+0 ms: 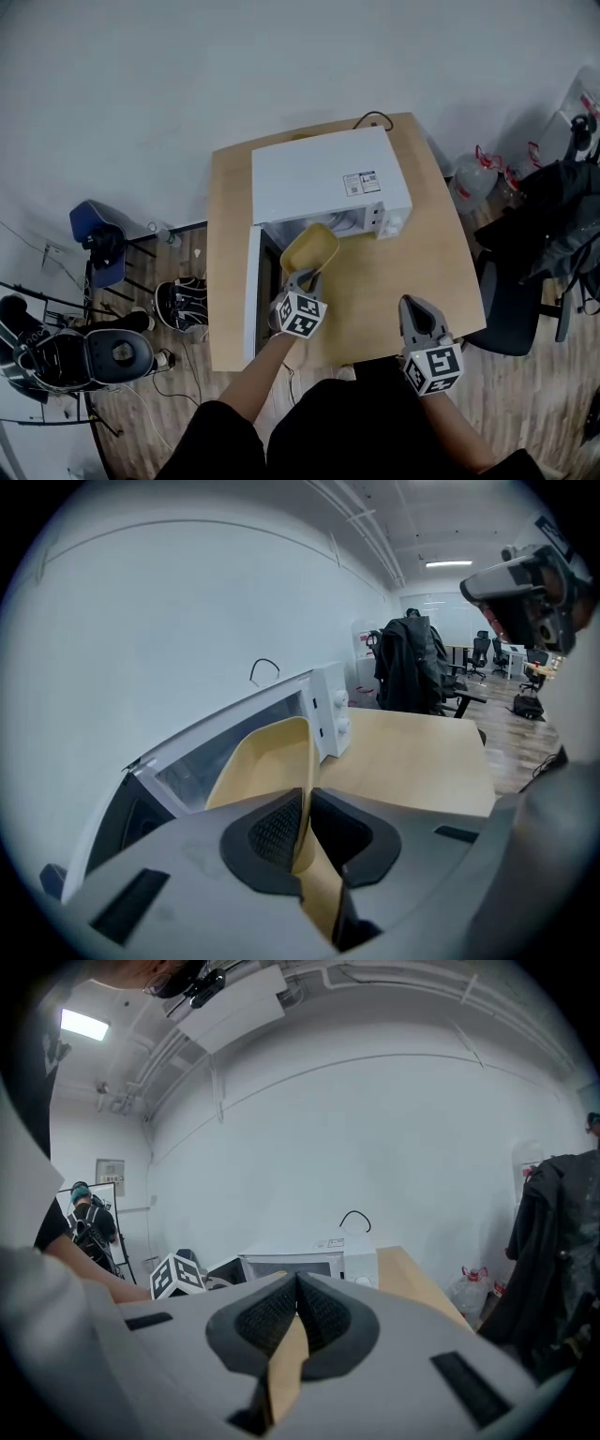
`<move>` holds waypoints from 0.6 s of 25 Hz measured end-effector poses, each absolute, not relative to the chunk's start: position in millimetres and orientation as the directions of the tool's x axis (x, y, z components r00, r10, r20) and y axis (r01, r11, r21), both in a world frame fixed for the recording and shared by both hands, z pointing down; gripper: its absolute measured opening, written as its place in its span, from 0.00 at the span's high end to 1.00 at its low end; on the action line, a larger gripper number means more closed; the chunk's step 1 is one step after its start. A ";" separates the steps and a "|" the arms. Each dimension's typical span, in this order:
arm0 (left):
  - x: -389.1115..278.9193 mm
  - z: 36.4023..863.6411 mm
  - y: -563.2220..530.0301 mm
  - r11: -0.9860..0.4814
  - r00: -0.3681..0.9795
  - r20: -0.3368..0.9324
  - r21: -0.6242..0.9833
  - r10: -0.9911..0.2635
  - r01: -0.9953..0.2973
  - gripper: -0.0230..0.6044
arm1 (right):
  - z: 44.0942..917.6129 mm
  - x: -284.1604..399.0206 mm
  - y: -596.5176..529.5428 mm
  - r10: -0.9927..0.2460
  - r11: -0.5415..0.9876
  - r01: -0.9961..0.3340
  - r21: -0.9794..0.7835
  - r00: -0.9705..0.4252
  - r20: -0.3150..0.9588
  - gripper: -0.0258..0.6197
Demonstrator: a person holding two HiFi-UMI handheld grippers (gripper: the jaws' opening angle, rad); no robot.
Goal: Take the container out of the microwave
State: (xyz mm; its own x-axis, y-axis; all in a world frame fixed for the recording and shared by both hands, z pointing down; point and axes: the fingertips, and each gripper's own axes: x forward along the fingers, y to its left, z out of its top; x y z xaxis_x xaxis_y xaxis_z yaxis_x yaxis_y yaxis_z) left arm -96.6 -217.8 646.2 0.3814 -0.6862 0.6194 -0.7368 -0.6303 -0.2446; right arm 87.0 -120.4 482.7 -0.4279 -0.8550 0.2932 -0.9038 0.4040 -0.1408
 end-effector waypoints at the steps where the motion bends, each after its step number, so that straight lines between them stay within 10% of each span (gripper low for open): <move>1: -94.4 640.6 -210.1 -0.641 0.384 0.613 -0.271 -0.690 -0.719 0.91 | 481.4 85.3 -114.8 -0.856 0.404 -0.904 -0.140 -0.427 0.290 0.87; 15: -61.5 569.9 -119.8 -0.690 0.473 0.535 -0.337 -0.700 -0.641 0.91 | 472.4 75.1 -61.7 -0.854 0.437 -0.895 -0.086 -0.443 0.272 0.87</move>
